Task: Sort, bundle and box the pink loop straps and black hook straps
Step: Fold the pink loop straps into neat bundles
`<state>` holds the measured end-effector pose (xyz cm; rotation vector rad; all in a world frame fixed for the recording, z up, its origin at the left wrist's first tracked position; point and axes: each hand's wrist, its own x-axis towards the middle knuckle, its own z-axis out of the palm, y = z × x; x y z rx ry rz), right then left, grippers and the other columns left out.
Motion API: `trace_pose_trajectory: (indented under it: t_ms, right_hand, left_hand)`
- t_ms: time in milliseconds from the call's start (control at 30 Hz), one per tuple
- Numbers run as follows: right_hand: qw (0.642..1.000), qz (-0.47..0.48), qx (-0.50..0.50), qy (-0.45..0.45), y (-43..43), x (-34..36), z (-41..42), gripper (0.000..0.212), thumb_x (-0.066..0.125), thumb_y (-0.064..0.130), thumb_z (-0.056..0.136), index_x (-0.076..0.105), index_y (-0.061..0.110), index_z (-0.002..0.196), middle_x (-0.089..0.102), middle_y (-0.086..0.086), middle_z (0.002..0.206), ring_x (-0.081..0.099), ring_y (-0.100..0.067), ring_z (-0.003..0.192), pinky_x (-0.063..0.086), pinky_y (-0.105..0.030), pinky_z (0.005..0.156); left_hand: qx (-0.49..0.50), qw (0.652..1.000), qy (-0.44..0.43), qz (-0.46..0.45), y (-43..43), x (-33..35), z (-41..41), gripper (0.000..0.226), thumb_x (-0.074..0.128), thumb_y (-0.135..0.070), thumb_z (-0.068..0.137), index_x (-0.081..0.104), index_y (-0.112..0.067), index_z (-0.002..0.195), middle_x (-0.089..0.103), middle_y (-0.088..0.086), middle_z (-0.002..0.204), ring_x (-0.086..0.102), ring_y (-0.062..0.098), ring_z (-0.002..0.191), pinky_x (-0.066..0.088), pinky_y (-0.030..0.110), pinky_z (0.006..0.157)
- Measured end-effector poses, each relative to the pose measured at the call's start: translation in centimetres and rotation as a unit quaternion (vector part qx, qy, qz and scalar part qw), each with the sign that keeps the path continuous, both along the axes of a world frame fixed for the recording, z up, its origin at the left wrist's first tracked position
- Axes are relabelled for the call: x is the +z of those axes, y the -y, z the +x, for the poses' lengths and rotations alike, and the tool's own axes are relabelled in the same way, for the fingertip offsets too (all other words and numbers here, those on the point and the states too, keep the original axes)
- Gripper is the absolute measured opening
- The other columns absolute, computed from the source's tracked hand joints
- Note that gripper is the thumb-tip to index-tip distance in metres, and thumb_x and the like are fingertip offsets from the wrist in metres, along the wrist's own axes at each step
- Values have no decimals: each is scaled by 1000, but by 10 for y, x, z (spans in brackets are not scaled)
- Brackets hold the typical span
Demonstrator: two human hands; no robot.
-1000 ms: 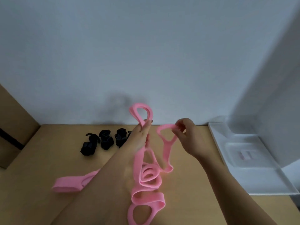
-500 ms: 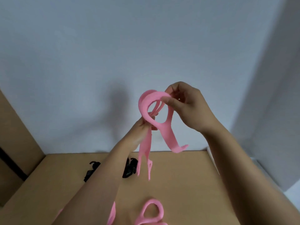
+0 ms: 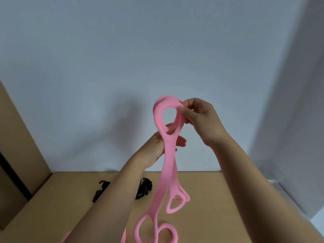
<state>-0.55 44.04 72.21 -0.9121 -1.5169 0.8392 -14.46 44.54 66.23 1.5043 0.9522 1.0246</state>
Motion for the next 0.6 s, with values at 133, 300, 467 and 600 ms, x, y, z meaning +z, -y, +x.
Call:
trace_pose_trajectory:
  t_ms: [133,300,467,600]
  right_hand:
    - [1000,1,-20,-9,2,1,-1,10,60,10,89,59,0,86,58,-11,71,53,-14,56,46,-19,52]
    - [999,1,-41,5,2,-1,-1,8,61,12,89,60,6,84,57,-5,71,51,-5,52,44,-15,50]
    - [1000,-24,-13,-14,-1,-4,2,9,58,9,90,59,5,82,58,-14,75,53,-24,65,49,-32,66]
    - [999,-36,13,-30,-4,-6,2,10,56,7,92,59,2,84,57,-12,73,54,-27,67,50,-39,73]
  left_hand:
    - [-21,996,71,-42,7,-2,5,22,40,-19,101,57,-27,112,68,2,73,69,22,78,50,44,89]
    - [-24,994,91,-58,10,-9,7,27,39,-16,100,61,-26,109,62,0,62,63,21,60,51,39,75]
    - [-54,990,121,-44,12,-17,2,48,39,-21,78,58,-20,122,49,2,58,44,17,47,50,35,65]
    - [-38,990,127,-55,10,-19,0,54,41,-25,76,54,-12,127,53,5,60,49,17,50,50,36,67]
